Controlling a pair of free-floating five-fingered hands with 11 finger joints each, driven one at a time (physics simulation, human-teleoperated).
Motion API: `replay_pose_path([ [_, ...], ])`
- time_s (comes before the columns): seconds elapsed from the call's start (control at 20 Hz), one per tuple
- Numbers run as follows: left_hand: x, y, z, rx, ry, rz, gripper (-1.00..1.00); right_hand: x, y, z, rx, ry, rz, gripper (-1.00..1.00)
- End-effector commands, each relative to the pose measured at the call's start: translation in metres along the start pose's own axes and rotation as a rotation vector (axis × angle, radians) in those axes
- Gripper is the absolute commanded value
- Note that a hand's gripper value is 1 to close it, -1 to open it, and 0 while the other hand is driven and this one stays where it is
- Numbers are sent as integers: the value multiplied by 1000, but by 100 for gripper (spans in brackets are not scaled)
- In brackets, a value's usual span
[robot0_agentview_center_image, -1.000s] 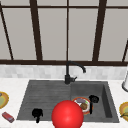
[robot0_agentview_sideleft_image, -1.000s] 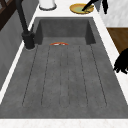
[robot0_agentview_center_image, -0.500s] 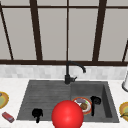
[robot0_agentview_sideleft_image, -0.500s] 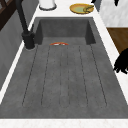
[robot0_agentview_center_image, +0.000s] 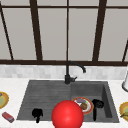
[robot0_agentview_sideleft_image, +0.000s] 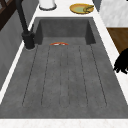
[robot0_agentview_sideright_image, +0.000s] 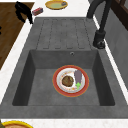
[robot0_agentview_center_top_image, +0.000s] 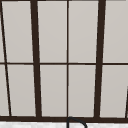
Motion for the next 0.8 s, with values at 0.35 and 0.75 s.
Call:
replay_pose_path([
  [0.35, 0, 0, 0, 0, 0, 0, 0, -10, 3, 29, 27, -2, 5, -100],
  [0.75, 0, 0, 0, 0, 0, 0, 0, 22, 19, -43, -32, 40, 92, -100],
])
